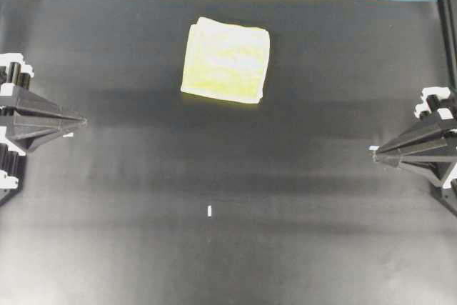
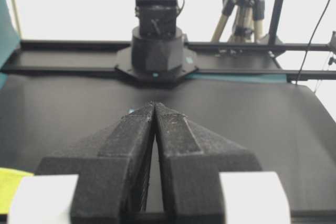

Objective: Push a yellow cloth with the left arm to wipe the desk.
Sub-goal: 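Move the left gripper forward over the yellow cloth's near edge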

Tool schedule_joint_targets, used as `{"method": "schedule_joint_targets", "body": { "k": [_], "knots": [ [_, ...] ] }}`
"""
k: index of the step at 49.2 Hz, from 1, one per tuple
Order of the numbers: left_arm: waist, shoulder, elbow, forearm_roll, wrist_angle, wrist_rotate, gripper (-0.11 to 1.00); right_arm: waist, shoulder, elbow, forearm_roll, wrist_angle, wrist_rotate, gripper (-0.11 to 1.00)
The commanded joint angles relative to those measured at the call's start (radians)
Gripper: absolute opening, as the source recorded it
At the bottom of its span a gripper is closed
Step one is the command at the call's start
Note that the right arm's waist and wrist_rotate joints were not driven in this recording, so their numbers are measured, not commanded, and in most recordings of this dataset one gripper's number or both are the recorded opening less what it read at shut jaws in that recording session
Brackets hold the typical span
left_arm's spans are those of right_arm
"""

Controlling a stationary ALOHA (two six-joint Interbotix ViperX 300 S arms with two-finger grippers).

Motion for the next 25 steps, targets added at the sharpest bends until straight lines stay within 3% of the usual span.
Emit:
{"method": "schedule_joint_targets", "body": {
  "k": [1,6,25],
  "knots": [
    [0.018,0.061,-0.011,0.043,0.011,0.003,0.06,0.0,0.014,-0.014,0.003,-0.008,0.0,0.03],
    [0.061,0.161,-0.023,0.043,0.002,0.002,0.0,0.0,0.021,-0.008,0.002,0.018,0.0,0.0],
    [0.239,0.546,-0.169,0.043,-0.121,0.002,0.0,0.0,0.044,-0.003,0.003,0.089,0.002,0.0]
  ]
}}
